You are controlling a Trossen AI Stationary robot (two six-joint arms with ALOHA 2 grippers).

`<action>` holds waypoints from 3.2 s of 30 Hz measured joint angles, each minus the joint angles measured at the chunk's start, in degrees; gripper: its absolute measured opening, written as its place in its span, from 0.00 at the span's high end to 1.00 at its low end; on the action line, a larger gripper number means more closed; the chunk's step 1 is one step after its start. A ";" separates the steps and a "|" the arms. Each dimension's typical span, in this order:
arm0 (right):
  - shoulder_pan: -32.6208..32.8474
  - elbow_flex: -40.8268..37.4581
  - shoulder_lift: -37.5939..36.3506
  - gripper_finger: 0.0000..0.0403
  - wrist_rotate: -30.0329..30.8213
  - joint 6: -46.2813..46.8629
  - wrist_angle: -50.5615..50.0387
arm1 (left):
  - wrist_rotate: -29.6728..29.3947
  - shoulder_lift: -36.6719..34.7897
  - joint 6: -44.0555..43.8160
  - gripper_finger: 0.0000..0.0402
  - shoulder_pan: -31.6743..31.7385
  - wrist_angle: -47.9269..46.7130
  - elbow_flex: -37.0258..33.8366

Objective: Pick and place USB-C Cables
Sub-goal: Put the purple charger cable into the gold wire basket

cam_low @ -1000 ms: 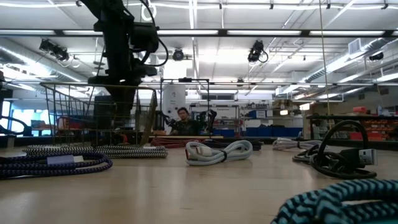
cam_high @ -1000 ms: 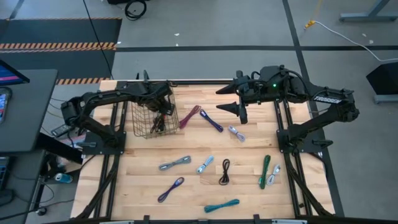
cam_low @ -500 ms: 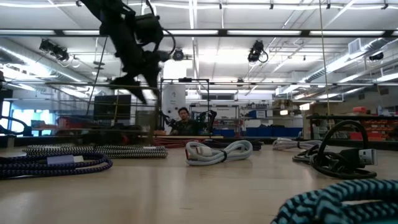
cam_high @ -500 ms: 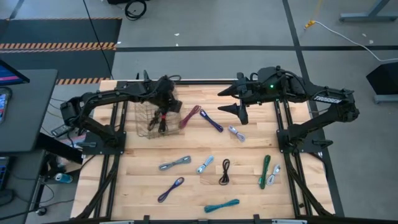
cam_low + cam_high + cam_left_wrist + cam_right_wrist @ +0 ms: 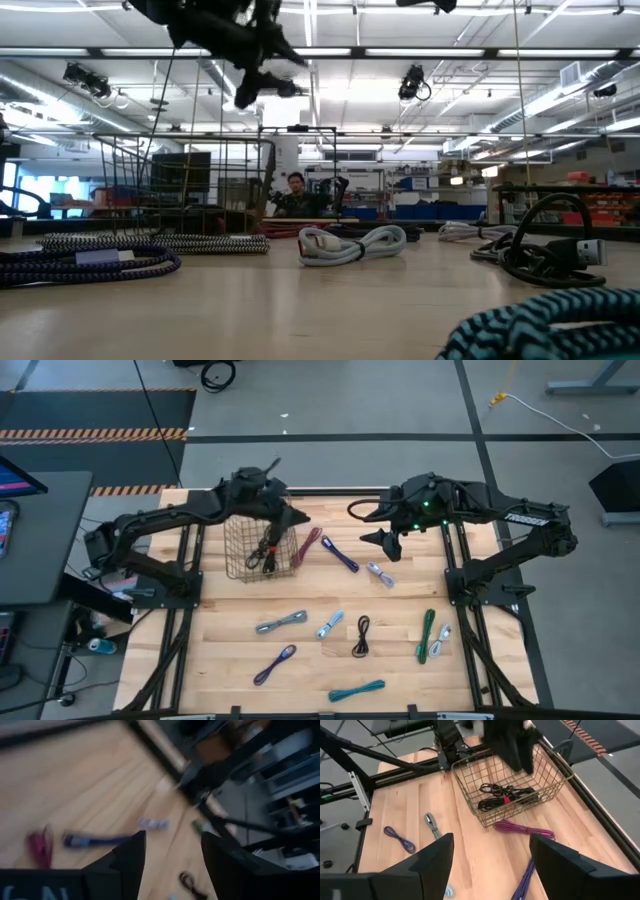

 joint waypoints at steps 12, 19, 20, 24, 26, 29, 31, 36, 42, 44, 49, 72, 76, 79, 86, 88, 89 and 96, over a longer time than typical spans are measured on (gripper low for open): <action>0.00 -1.91 0.52 0.35 2.43 4.96 -9.33 | 0.13 -12.83 4.85 0.52 -3.61 16.22 0.11; 0.00 -6.13 3.00 0.35 1.84 4.06 -6.46 | 0.08 -14.50 2.85 0.52 -5.88 16.64 0.09; 0.00 -6.65 3.53 0.35 1.32 4.03 -6.51 | 0.05 -14.47 1.93 0.52 -6.12 17.23 0.09; 0.00 -9.28 6.11 0.35 -1.03 6.25 -10.15 | 0.00 -14.44 1.67 0.52 -7.54 18.49 0.09; 0.00 -10.56 7.50 0.35 -1.89 8.84 -13.43 | 0.00 -14.36 1.80 0.52 -8.02 18.77 0.09; 0.00 -13.63 9.47 0.35 -2.01 12.09 -16.81 | 0.06 -14.36 1.94 0.52 -8.53 20.56 0.09; 0.16 -16.16 10.46 0.35 -2.01 13.64 -16.79 | 0.05 -14.36 1.94 0.52 -8.67 21.10 0.09; 0.22 -22.28 12.79 0.34 -2.38 16.07 -15.76 | 0.03 -14.36 2.09 0.52 -8.78 21.36 0.09; -0.31 -27.35 14.98 0.34 -2.11 16.31 -7.11 | 1.49 -14.36 2.09 0.52 -8.71 21.37 0.09; -0.86 -28.67 15.43 0.34 -2.10 16.26 -4.14 | 1.49 -14.36 2.09 0.52 -8.71 21.38 0.09; -2.54 -30.39 17.08 0.34 -1.65 14.10 -0.55 | 1.49 -14.36 2.08 0.52 -8.71 21.43 0.07; -9.16 -30.05 29.53 0.44 -7.15 3.98 5.31 | 1.53 -14.36 1.93 0.52 -8.67 21.26 0.04; -9.22 -30.20 28.29 0.65 -6.03 3.71 4.98 | 1.53 -14.36 1.94 0.52 -8.67 21.21 0.04; -9.16 -30.55 26.57 0.87 -7.56 4.48 4.23 | 1.53 -14.36 1.96 0.52 -8.67 21.18 0.04; -7.20 -29.61 18.50 0.91 -8.63 9.89 3.71 | 1.55 -14.36 1.98 0.52 -8.67 20.23 0.04; -6.33 -27.89 15.64 0.91 -8.68 11.11 4.00 | 1.55 -14.36 1.98 0.52 -8.67 19.99 0.04; -6.00 -26.84 14.23 0.91 -8.70 11.88 4.33 | 1.55 -14.36 1.98 0.52 -8.67 19.99 0.04; -4.72 -17.58 7.64 0.91 -7.82 11.17 12.36 | 1.55 -14.36 2.00 0.52 -8.67 20.12 0.04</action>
